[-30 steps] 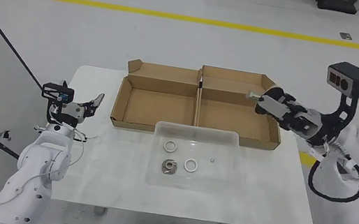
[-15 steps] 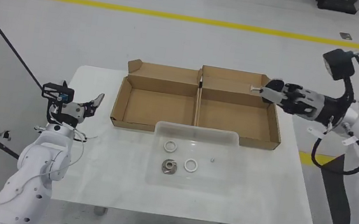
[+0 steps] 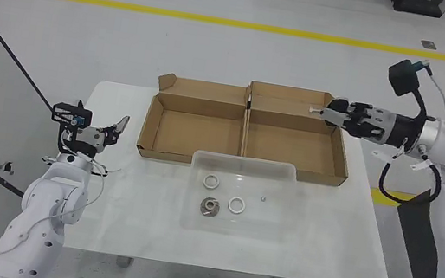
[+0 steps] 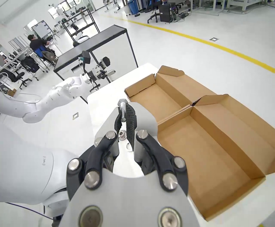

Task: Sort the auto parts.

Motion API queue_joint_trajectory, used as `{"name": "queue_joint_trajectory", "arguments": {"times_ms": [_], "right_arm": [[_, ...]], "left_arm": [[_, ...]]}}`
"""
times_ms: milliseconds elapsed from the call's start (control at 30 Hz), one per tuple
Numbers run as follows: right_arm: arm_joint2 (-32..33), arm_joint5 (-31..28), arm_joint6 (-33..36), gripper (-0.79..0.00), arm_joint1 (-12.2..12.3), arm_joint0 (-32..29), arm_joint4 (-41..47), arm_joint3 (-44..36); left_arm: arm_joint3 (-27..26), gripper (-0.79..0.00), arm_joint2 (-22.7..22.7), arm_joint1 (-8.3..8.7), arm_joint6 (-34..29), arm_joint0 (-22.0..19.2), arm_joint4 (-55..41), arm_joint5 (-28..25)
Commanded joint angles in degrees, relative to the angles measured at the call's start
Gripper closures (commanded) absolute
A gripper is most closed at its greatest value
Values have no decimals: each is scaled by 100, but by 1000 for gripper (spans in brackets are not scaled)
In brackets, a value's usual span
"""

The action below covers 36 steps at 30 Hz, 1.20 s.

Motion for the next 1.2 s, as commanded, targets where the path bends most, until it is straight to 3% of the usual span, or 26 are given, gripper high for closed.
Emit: {"name": "queue_joint_trajectory", "arguments": {"times_ms": [0, 200, 433, 867, 1000, 1167], "right_arm": [[0, 0, 0, 0, 0, 0, 0, 0], [-9, 21, -32, 0, -1, -8, -24, -10], [-542, 739, -406, 0, -2, 199, -1317, -56], [-1658, 2442, -321, 0, -31, 770, -3767, 341], [-2083, 2741, -288, 0, -69, 1049, -4589, 510], [-2562, 2957, -317, 0, -172, 1436, -4924, 958]], "left_arm": [[0, -785, 0, 0, 0, 0, 0, 0], [0, -785, 0, 0, 0, 0, 0, 0], [0, -785, 0, 0, 0, 0, 0, 0], [0, -785, 0, 0, 0, 0, 0, 0], [0, -785, 0, 0, 0, 0, 0, 0], [0, -785, 0, 0, 0, 0, 0, 0]]}}
